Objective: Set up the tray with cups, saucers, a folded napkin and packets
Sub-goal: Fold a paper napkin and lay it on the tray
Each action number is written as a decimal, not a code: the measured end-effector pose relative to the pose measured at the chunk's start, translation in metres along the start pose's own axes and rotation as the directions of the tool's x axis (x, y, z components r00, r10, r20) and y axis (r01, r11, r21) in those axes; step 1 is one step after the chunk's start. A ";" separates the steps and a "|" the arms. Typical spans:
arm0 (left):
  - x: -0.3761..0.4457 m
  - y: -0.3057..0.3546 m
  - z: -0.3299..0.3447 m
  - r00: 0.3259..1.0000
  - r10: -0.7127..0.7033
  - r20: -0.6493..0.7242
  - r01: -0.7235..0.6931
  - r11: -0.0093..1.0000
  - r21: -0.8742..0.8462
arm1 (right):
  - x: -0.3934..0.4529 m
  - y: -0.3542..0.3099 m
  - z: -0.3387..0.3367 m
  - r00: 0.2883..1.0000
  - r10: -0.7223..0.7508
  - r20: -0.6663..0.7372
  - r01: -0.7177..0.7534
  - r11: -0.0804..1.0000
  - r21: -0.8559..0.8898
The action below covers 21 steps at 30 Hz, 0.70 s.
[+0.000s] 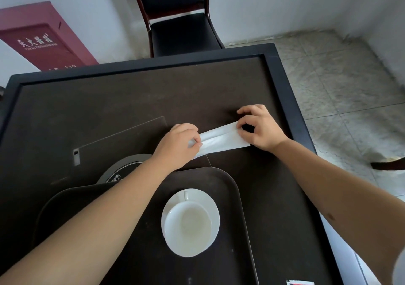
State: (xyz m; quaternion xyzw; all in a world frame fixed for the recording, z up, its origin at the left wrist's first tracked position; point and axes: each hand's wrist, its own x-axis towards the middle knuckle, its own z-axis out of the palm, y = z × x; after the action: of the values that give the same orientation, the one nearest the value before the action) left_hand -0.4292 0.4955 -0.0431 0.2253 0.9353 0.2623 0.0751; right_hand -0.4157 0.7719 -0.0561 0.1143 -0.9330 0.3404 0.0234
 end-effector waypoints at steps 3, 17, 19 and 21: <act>0.003 0.002 -0.001 1.000 -0.008 0.006 0.008 1.000 0.003 | 0.001 0.001 -0.001 1.000 -0.005 0.002 0.005 1.000 -0.001; -0.005 0.044 -0.056 0.993 0.109 -0.054 -0.105 0.992 0.070 | -0.016 -0.043 -0.066 0.999 0.021 0.029 -0.023 0.998 0.056; -0.010 0.056 -0.071 0.991 0.129 -0.047 -0.125 0.989 0.079 | -0.022 -0.060 -0.086 0.996 0.078 0.035 -0.082 0.986 0.145; -0.019 0.073 -0.088 0.986 0.155 -0.068 -0.149 0.984 0.093 | -0.032 -0.079 -0.102 0.991 0.133 0.017 -0.134 0.963 0.232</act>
State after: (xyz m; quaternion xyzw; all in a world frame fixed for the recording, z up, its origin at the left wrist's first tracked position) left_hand -0.4067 0.5021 0.0708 0.2892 0.9281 0.2342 0.0100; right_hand -0.3701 0.7852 0.0684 0.0532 -0.8922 0.4483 -0.0135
